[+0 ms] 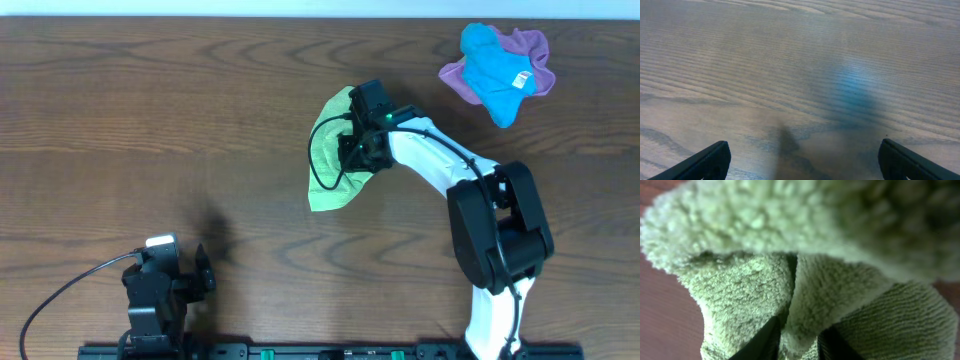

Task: Fold the cloth
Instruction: 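Drag the green towel left toward the table center with the right gripper, then spread the green towel flat on the table with the right gripper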

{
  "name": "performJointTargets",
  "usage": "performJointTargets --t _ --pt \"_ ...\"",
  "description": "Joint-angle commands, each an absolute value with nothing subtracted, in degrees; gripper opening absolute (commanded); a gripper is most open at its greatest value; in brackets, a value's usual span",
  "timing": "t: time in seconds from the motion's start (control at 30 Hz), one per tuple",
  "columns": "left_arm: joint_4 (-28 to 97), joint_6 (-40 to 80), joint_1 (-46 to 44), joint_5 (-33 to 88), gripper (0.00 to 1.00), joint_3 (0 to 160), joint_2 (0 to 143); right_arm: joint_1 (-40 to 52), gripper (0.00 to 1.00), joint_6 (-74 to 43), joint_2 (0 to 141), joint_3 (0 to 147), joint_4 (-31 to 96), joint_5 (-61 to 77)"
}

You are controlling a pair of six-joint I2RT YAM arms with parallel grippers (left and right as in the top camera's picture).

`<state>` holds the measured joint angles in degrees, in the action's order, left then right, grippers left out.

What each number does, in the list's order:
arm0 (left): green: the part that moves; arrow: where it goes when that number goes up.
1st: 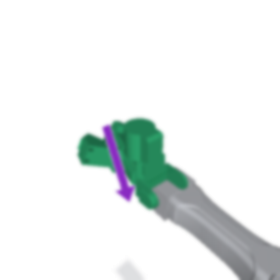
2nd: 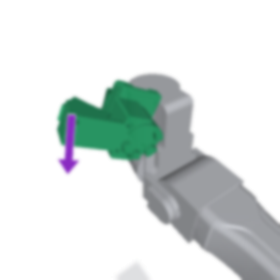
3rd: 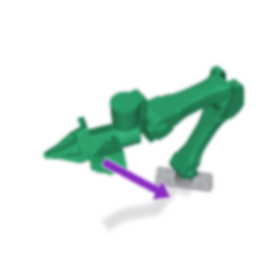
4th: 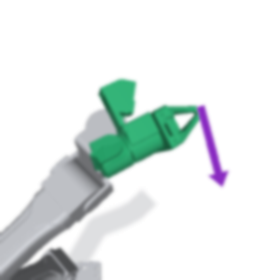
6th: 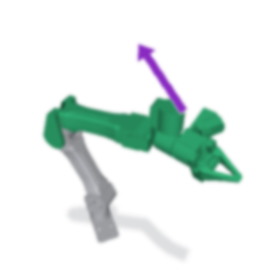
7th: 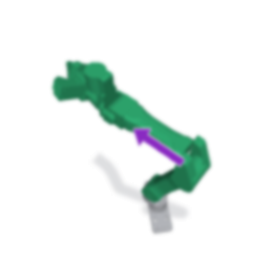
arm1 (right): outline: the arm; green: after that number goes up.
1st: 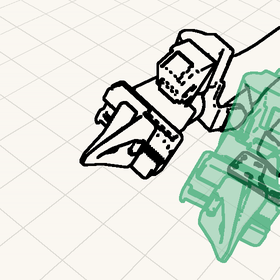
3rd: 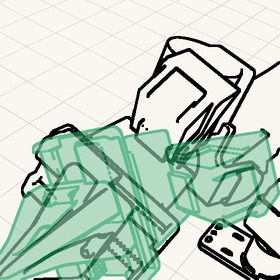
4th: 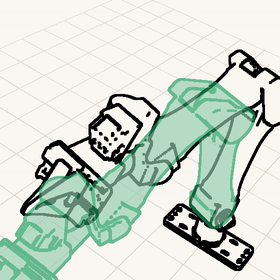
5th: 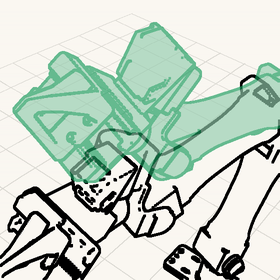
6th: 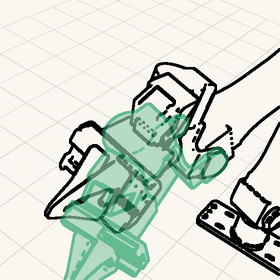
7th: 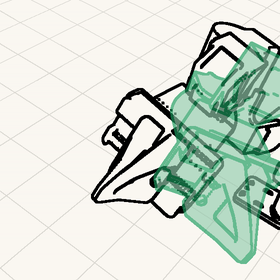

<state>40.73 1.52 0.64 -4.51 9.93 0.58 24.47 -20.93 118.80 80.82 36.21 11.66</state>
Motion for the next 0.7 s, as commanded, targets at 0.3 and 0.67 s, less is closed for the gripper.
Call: performJointTargets --t 0.3,0.67 --pt "42.2 1.7 0.7 -4.9 0.95 9.3 0.2 24.3 0.01 -21.1 118.3 81.2 37.7 9.2" --pt "42.2 1.7 0.7 -4.9 0.95 9.3 0.2 19.4 0.01 -20.8 109.6 83.9 52.7 0.6"
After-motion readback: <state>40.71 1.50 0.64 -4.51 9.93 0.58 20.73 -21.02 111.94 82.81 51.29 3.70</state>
